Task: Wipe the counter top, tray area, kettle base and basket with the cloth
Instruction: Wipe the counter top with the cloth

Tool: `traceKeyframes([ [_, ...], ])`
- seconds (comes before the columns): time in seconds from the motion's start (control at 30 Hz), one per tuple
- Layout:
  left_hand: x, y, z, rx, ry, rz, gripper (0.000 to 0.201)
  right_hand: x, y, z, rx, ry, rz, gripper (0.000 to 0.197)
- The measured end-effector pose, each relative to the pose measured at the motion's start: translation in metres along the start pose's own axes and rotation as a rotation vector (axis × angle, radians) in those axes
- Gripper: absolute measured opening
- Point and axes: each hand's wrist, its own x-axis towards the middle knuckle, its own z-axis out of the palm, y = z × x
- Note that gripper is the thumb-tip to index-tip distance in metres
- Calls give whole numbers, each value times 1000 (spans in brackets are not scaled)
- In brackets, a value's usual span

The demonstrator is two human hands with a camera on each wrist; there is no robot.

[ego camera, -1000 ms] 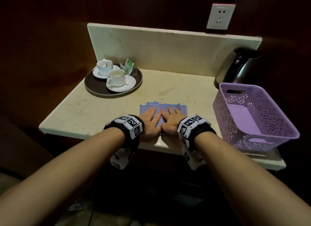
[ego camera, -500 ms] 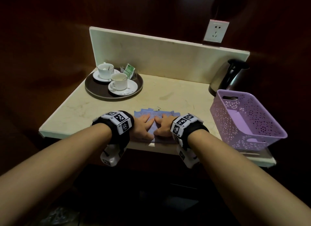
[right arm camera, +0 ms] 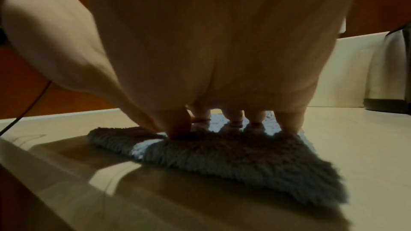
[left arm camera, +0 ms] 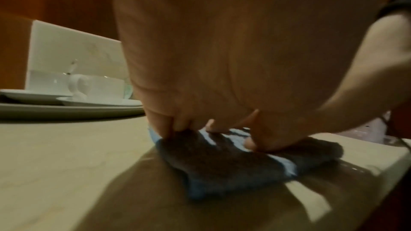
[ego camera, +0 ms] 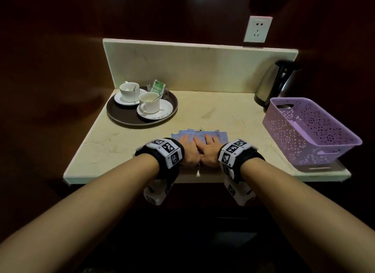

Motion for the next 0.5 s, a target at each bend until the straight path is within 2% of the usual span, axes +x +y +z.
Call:
traceKeyframes([
  [0.1,6,-4,3,-61,2,3,73,8,-3,1,42,-11,23,64],
  [0.3,42,-34,6,-111,22,41,74,43,-6,0,59,-33,61,68],
  [0.5,78,-50,-4,-121,5,55,82,61,-5,-19,71,-66,84,68],
])
